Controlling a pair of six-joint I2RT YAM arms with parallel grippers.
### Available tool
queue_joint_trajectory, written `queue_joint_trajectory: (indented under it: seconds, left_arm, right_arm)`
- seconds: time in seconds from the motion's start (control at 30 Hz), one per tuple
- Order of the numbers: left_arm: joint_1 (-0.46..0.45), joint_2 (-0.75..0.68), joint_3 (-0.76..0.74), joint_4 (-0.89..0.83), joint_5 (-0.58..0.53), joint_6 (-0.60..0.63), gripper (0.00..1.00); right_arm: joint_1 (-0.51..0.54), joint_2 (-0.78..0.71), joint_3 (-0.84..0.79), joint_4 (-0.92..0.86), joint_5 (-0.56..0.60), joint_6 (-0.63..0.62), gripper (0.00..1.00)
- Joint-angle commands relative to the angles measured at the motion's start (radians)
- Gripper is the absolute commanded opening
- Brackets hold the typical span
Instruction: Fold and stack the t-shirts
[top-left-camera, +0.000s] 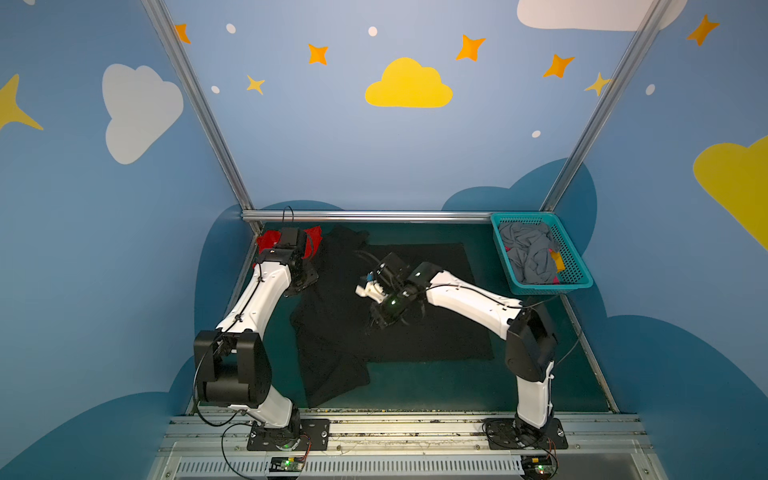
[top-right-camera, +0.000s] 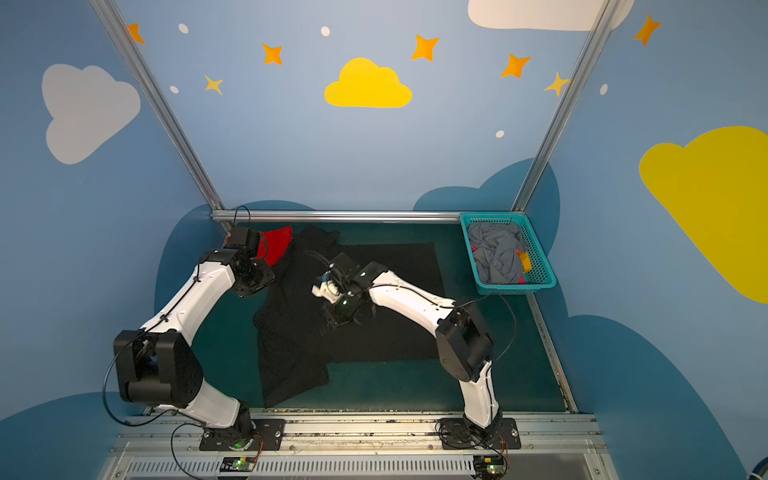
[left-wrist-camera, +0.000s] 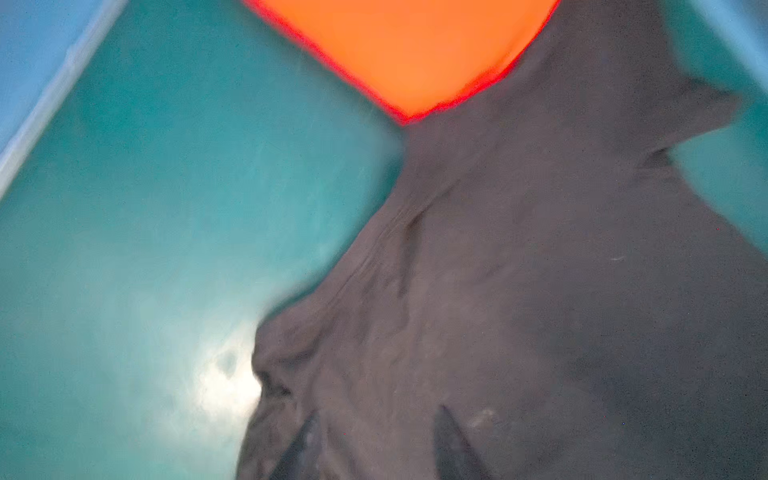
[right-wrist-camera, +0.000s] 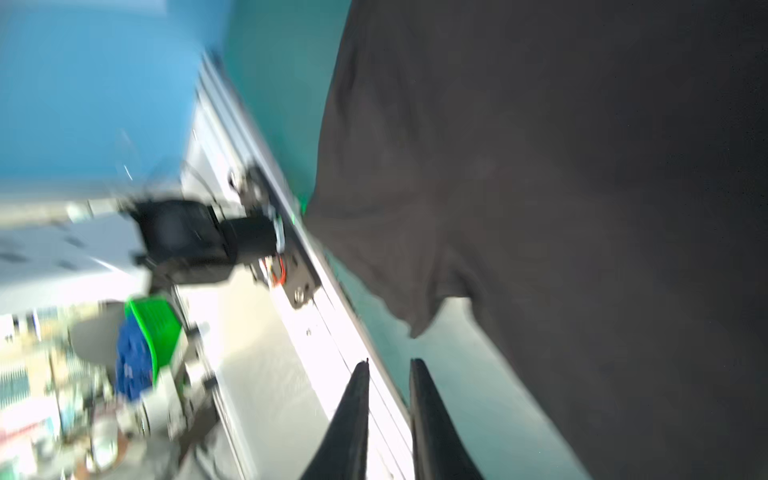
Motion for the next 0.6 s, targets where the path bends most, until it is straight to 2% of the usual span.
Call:
queue_joint_trajectory:
  seconds: [0.0,0.1,0.2,0.4,0.57]
  left_arm:
    - [0.005,0.086,0.110,-0.016,0.012,0.056,0.57]
    - [0.007,0.218,0.261,-0.010,0.048,0.121,0.69]
    - [0.013,0.376,0.448,-0.029,0.085,0.194,0.73]
    - [0.019,0.709,0.901,-0.118,0.147,0.284,0.75]
    - [0.023,0.950,1.238,-0.147,0.176,0.295,0.75]
  right_arm:
    - [-0.129,-0.025,0.031,-0.017,-0.001,-0.019,0.23]
    - [-0.244,-0.007,0.075,-0.013,0.016,-0.025,0.26]
    - [-0.356,0.039,0.132,-0.007,0.017,-0.021,0.30]
    - [-0.540,0.185,0.280,-0.009,0.032,-0.006,0.32]
    - [-0.618,0.343,0.453,-0.042,0.093,-0.005,0.32]
